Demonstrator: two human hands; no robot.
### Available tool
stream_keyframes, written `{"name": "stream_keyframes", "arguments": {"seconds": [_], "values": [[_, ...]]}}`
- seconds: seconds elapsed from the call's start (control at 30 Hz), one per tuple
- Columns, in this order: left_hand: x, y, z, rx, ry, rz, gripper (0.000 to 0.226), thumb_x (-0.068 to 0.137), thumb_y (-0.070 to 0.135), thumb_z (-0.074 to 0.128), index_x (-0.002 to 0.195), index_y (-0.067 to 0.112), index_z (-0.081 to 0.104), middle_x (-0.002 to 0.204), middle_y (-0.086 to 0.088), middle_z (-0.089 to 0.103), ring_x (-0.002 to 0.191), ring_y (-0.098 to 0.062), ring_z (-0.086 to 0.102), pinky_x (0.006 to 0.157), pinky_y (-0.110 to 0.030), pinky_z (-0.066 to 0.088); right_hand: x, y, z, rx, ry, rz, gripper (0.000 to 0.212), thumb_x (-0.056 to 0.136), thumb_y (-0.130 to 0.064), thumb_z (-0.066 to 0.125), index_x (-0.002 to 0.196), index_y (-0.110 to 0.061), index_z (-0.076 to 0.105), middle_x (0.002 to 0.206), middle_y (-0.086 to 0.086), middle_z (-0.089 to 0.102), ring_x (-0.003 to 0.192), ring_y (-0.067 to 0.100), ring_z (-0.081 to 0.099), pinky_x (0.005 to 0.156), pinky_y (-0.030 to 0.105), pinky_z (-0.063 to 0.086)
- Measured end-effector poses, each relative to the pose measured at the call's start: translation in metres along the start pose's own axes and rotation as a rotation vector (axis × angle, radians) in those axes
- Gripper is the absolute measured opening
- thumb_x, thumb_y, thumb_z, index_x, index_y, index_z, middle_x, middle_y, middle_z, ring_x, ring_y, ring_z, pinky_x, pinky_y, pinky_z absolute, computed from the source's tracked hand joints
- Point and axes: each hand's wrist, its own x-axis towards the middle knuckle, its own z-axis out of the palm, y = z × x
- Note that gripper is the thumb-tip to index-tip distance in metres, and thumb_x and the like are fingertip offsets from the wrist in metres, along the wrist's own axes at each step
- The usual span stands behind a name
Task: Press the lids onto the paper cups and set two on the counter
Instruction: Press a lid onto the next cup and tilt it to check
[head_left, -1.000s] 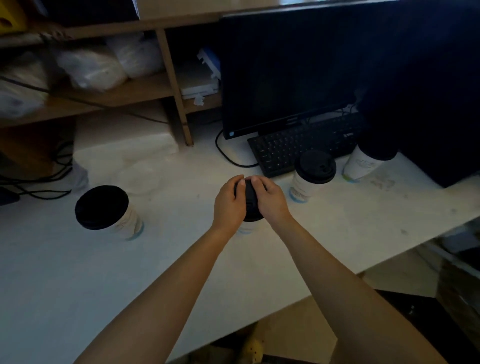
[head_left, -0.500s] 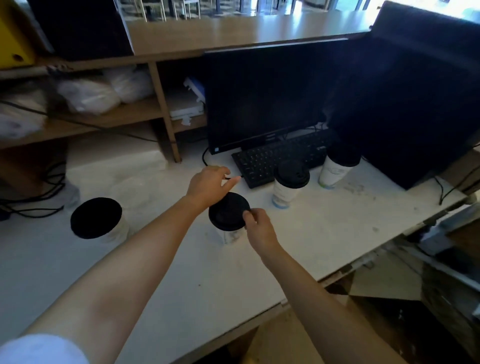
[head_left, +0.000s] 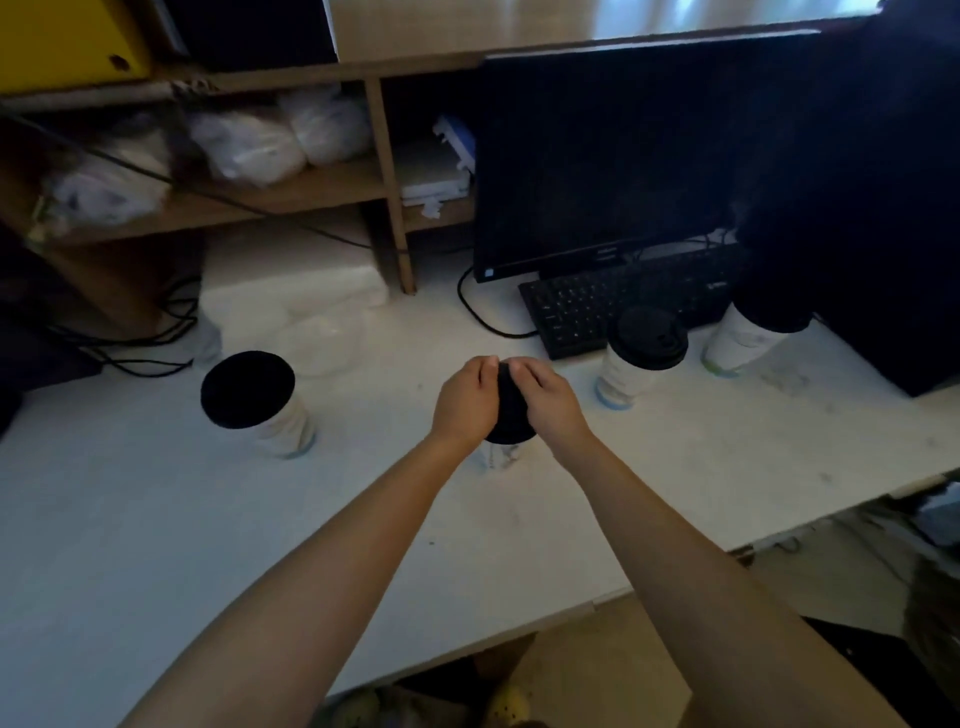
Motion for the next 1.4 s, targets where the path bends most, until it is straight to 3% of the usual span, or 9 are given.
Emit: {"name": "stream_keyframes", "arguments": {"seconds": [0.13, 0.4, 0.6, 0.73, 0.87, 1.03, 1.13, 1.3, 1.4], "values": [[0.001, -0.003, 0.001, -0.021, -0.005, 0.018, 0.039, 0.102, 0.026, 0.029, 0.117, 0.006, 0.059, 0.118, -0.016, 0.063, 0.107, -0.026, 0.058, 0.081, -0.024, 0.037, 0.005, 0.007, 0.001, 0.012, 0.003, -0.025, 0.025, 0.098, -0.018, 0.043, 0.106, -0.006, 0.063, 0.096, 0.002, 0.06, 0.087, 0.012, 0.054, 0.064, 0.002, 0.039], [0.004, -0.004, -0.001, 0.005, -0.057, 0.036, 0.044, 0.102, 0.033, 0.025, 0.12, 0.007, 0.056, 0.122, -0.013, 0.062, 0.11, -0.026, 0.057, 0.083, -0.023, 0.035, -0.003, 0.006, 0.004, 0.032, 0.054, -0.015, 0.027, 0.099, -0.021, 0.039, 0.106, -0.009, 0.063, 0.095, 0.003, 0.061, 0.087, 0.014, 0.056, 0.068, 0.013, 0.042], [0.022, -0.002, -0.002, 0.334, -0.108, 0.069, 0.057, 0.095, 0.054, 0.03, 0.139, 0.019, 0.042, 0.133, -0.014, 0.056, 0.12, -0.03, 0.052, 0.1, -0.043, 0.043, -0.024, 0.007, 0.006, 0.135, 0.184, 0.042, 0.033, 0.102, -0.026, 0.031, 0.113, -0.011, 0.058, 0.107, 0.005, 0.061, 0.098, 0.016, 0.054, 0.085, 0.026, 0.04], [0.031, 0.009, -0.011, 0.798, -0.115, 0.37, 0.056, 0.094, 0.057, 0.03, 0.132, 0.021, 0.051, 0.131, -0.005, 0.057, 0.125, -0.023, 0.044, 0.098, -0.044, 0.039, -0.047, 0.01, 0.002, 0.047, 0.191, -0.002, 0.039, 0.103, -0.028, 0.026, 0.13, -0.013, 0.049, 0.126, 0.006, 0.057, 0.109, 0.018, 0.053, 0.084, 0.019, 0.035], [0.036, 0.021, -0.021, 0.98, -0.249, 0.535, 0.049, 0.095, 0.055, 0.029, 0.122, 0.026, 0.058, 0.129, 0.0, 0.057, 0.125, -0.019, 0.04, 0.099, -0.042, 0.036, -0.064, 0.025, 0.002, 0.031, 0.122, -0.061, 0.041, 0.103, -0.025, 0.025, 0.141, -0.016, 0.038, 0.129, -0.007, 0.046, 0.122, 0.006, 0.042, 0.088, 0.005, 0.026], [0.013, 0.028, -0.011, 0.756, -0.332, 0.473, 0.043, 0.1, 0.038, 0.027, 0.128, 0.02, 0.053, 0.137, -0.005, 0.052, 0.129, -0.024, 0.038, 0.101, -0.044, 0.034, -0.062, 0.057, -0.012, 0.129, -0.073, -0.032, 0.045, 0.098, -0.006, 0.041, 0.141, -0.019, 0.036, 0.145, -0.001, 0.042, 0.125, 0.01, 0.045, 0.098, 0.019, 0.039], [0.004, 0.024, 0.003, 0.83, -0.223, 0.435, 0.047, 0.099, 0.042, 0.021, 0.125, 0.02, 0.054, 0.131, -0.006, 0.054, 0.123, -0.025, 0.043, 0.097, -0.045, 0.033, -0.05, 0.061, -0.024, 0.092, -0.256, -0.001, 0.059, 0.09, -0.011, 0.06, 0.142, -0.023, 0.034, 0.143, -0.006, 0.042, 0.126, 0.008, 0.043, 0.105, 0.025, 0.036], [0.007, 0.017, 0.007, 0.878, -0.177, 0.472, 0.042, 0.098, 0.038, 0.022, 0.123, 0.019, 0.051, 0.126, -0.006, 0.052, 0.116, -0.024, 0.043, 0.093, -0.043, 0.033, -0.021, 0.062, -0.022, -0.08, -0.463, 0.033, 0.074, 0.081, -0.021, 0.072, 0.143, -0.02, 0.031, 0.138, -0.007, 0.044, 0.128, 0.007, 0.04, 0.097, 0.012, 0.032], [0.008, 0.017, 0.006, 0.892, -0.198, 0.505, 0.039, 0.098, 0.035, 0.02, 0.117, 0.019, 0.05, 0.12, -0.004, 0.052, 0.111, -0.023, 0.044, 0.088, -0.042, 0.033, -0.009, 0.064, -0.017, -0.088, -0.493, 0.048, 0.072, 0.077, -0.016, 0.076, 0.138, -0.014, 0.036, 0.118, -0.01, 0.053, 0.09, -0.007, 0.048, 0.072, 0.001, 0.04]]}}
